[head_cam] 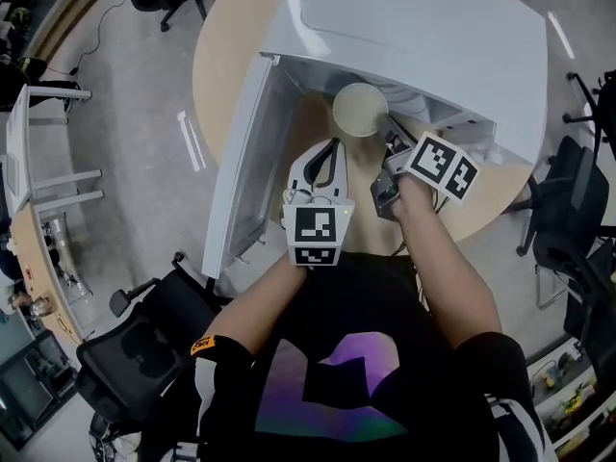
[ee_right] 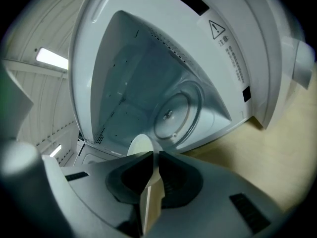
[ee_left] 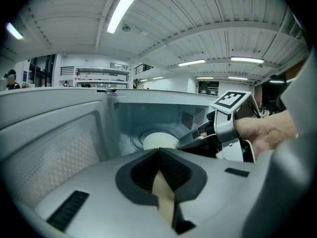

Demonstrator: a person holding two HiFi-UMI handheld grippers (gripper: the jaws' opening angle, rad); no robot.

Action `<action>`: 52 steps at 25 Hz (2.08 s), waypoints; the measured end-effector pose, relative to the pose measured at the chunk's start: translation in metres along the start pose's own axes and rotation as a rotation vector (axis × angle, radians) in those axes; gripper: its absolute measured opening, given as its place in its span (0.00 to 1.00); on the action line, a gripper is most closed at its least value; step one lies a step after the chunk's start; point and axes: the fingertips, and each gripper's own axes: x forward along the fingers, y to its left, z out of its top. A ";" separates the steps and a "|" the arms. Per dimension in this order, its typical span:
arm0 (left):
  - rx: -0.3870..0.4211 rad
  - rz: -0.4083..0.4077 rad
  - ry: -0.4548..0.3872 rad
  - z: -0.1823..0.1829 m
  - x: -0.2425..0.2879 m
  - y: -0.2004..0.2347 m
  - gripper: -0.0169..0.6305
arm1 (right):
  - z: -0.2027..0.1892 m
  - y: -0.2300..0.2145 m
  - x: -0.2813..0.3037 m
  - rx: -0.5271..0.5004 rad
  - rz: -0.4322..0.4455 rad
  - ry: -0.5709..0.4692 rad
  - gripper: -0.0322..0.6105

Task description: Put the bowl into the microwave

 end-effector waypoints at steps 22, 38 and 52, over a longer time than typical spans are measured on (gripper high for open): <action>0.027 0.041 0.035 0.006 0.045 0.005 0.10 | 0.042 -0.015 0.025 0.103 -0.006 -0.144 0.12; 0.014 0.045 0.026 0.020 0.067 0.013 0.10 | 0.053 -0.022 0.036 0.167 -0.025 -0.240 0.12; 0.013 0.067 0.014 0.033 0.099 0.030 0.10 | 0.059 -0.026 0.041 0.174 -0.055 -0.291 0.12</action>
